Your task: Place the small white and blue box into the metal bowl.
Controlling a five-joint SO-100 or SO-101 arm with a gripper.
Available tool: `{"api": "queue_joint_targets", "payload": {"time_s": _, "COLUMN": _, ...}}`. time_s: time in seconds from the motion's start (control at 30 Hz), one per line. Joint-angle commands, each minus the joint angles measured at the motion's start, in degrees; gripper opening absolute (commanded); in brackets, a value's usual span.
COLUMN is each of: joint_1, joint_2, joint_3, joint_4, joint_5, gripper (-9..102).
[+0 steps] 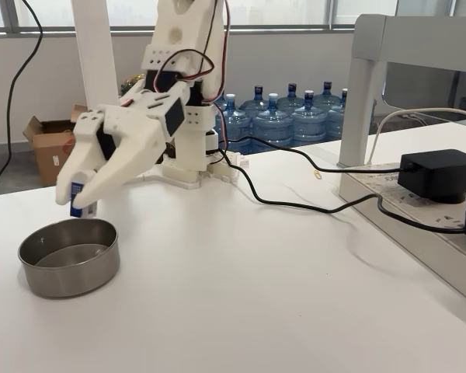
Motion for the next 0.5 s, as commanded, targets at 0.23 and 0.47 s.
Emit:
{"api": "queue_joint_targets", "payload": {"time_s": 0.23, "joint_1": 4.7, "joint_2": 0.1, "joint_3": 0.2, "joint_4": -0.4, "joint_5": -0.4, "gripper": 4}}
{"api": "queue_joint_targets", "payload": {"time_s": 0.47, "joint_1": 4.4, "joint_2": -1.1, "joint_3": 1.0, "joint_4": -1.1, "joint_5": 0.0, "gripper": 13}}
